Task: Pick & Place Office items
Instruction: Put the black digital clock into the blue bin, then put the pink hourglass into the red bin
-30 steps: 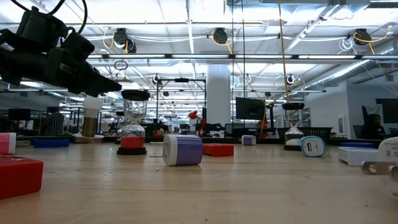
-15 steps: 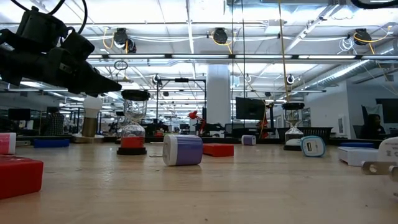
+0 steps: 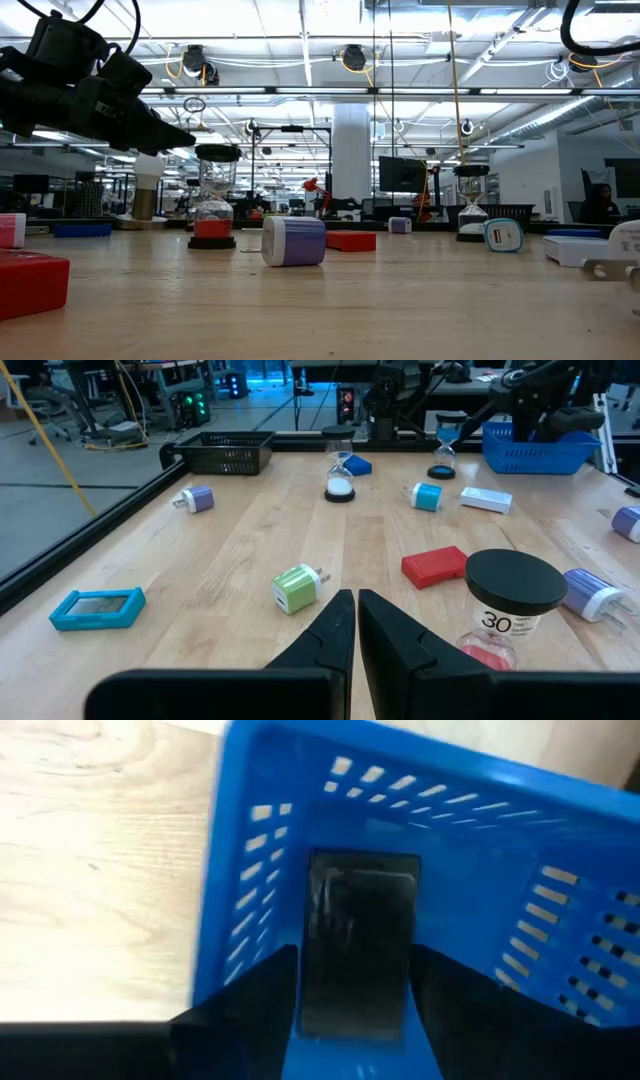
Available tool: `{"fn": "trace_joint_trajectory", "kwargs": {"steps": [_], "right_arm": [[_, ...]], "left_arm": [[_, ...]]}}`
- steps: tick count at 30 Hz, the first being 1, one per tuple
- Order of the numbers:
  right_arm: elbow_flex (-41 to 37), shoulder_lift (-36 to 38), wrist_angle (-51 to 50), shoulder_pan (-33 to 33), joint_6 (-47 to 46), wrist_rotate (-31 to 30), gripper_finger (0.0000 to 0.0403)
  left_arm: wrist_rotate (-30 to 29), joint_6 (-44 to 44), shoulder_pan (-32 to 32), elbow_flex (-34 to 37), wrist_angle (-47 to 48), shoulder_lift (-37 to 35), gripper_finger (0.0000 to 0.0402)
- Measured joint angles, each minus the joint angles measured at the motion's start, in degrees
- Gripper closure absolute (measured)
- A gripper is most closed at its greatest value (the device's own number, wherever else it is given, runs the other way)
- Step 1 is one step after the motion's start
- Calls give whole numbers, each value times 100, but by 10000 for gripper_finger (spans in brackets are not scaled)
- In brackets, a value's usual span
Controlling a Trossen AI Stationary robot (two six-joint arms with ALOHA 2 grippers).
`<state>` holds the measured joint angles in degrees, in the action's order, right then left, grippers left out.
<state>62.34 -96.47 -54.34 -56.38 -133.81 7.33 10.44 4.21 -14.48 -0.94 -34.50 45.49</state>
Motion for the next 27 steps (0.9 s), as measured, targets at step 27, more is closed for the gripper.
{"fn": "trace_joint_trajectory", "kwargs": {"steps": [27], "right_arm": [[3,1567,-912,4,2251,-1119,312]], "left_arm": [[0,2,0,-1,0,0,376]]}}
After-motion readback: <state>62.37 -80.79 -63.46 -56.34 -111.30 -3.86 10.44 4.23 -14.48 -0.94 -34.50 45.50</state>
